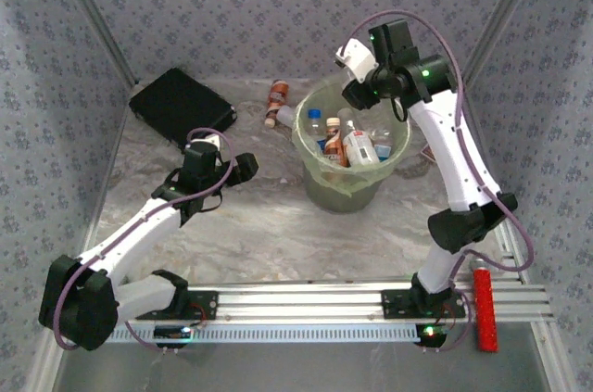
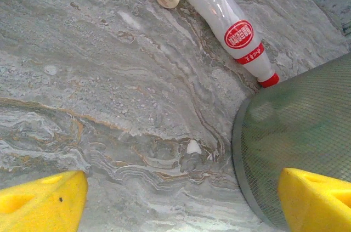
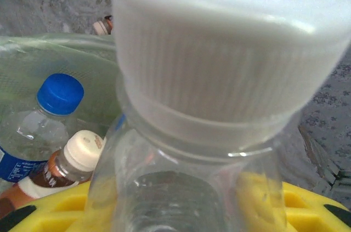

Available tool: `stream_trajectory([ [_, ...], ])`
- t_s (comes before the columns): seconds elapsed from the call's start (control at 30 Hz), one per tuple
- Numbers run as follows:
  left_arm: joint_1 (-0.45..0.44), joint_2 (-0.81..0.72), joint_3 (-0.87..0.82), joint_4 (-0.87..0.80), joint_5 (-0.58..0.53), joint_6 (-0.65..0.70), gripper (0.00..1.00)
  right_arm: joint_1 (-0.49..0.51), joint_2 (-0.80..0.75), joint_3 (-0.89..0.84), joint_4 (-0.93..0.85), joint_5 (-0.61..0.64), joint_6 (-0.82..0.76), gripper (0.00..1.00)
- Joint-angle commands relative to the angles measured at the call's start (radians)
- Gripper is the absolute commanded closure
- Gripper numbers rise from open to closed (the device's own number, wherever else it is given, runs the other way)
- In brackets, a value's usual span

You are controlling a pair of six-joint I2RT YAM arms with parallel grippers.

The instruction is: Put the plastic bottles in the bin

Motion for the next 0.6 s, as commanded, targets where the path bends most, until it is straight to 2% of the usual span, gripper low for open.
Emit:
stream_trajectory([
  [0.0, 0.008, 0.0, -0.008, 0.024, 0.025, -0.008, 0.11, 0.0, 0.031, -0.032, -0.142, 0.048, -0.065, 0.6],
  [0.23, 0.013, 0.005, 0.003, 0.02, 0.032, -0.003, 0.11, 0.025, 0.116, -0.036, -0.203, -0.001, -0.059, 0.59],
  [0.33, 0.018, 0.003, 0.004, 0.014, 0.032, -0.004, 0.11, 0.046, 0.134, -0.02, -0.19, 0.039, -0.05, 0.59],
  [0.4, 0.019, 0.002, 0.003, 0.014, 0.032, -0.004, 0.11, 0.062, 0.147, 0.033, -0.207, 0.072, -0.048, 0.6],
  [0.53, 0.021, 0.007, -0.001, 0.026, 0.034, -0.007, 0.11, 0.106, 0.225, 0.246, -0.364, 0.141, -0.048, 0.59],
  [0.57, 0.021, 0.009, -0.004, 0.032, 0.037, -0.009, 0.11, 0.112, 0.23, 0.25, -0.378, 0.146, -0.048, 0.59],
])
